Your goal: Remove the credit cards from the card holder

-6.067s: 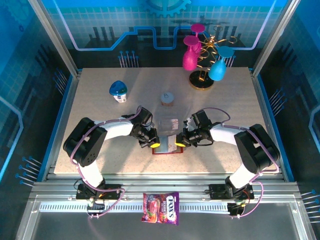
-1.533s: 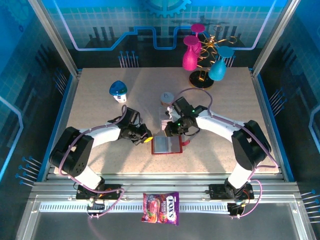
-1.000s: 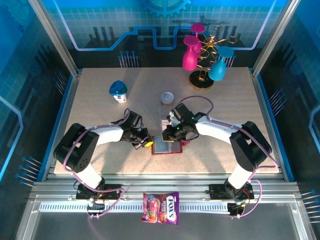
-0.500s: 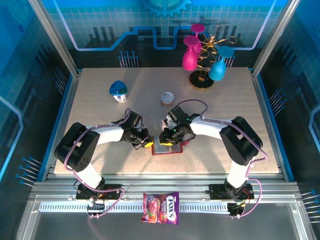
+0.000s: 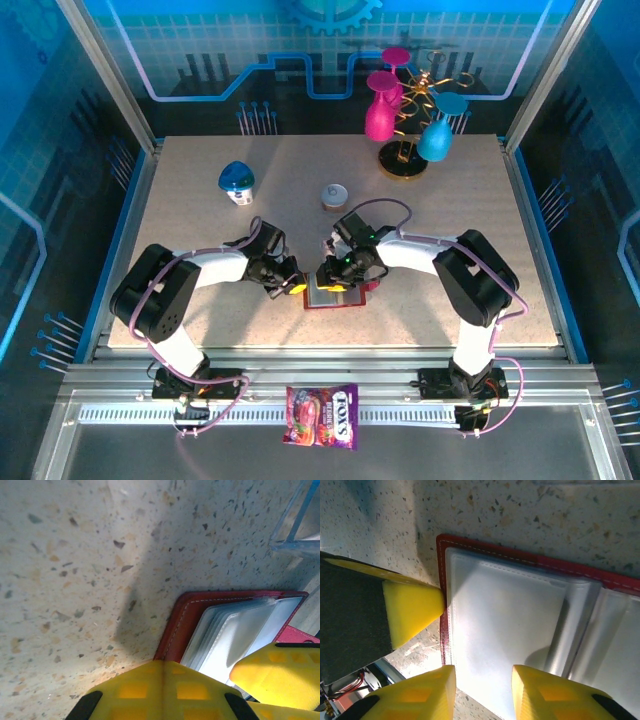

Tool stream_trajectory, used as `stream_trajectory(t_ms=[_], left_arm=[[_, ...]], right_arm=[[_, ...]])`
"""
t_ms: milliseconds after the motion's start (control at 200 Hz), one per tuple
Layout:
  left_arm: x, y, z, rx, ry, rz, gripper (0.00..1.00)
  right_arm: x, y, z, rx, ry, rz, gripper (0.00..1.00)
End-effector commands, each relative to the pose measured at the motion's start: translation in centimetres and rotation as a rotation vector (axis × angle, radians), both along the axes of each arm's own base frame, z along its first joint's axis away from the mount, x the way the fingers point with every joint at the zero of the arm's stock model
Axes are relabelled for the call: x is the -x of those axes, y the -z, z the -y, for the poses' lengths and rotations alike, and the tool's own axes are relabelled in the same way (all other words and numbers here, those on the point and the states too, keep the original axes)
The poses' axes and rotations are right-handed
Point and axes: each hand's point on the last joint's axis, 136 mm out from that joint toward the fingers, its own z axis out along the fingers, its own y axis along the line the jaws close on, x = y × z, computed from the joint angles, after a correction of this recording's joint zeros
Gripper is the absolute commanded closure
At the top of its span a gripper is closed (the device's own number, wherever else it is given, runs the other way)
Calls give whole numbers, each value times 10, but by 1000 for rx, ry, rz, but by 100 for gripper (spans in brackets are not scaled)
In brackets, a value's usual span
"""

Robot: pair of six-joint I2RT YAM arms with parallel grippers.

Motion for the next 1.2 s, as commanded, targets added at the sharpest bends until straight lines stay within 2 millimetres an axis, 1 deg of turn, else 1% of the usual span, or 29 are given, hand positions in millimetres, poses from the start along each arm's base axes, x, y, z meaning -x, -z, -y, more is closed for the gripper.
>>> stream_trajectory(t_ms=[0, 290, 470, 916, 1071, 1196], left_arm=[[9, 9, -4, -41, 17, -41, 96], [9, 10, -5, -46, 20, -45, 96], [10, 12, -5, -50, 20, -50, 96], [6, 9, -5, -58, 29, -42, 96], [1, 4, -3, -61, 35, -32, 96], [-3, -5, -2, -58, 33, -11, 95]], right_arm=[[3, 3, -1, 22, -12, -14, 63], [2, 5, 9, 38, 15, -17, 61], [2, 5, 13, 30, 28, -22, 61], [0, 4, 19, 5, 55, -20, 61], [0, 4, 21, -10, 62, -23, 61], [-1, 4, 22, -28, 76, -26, 61]])
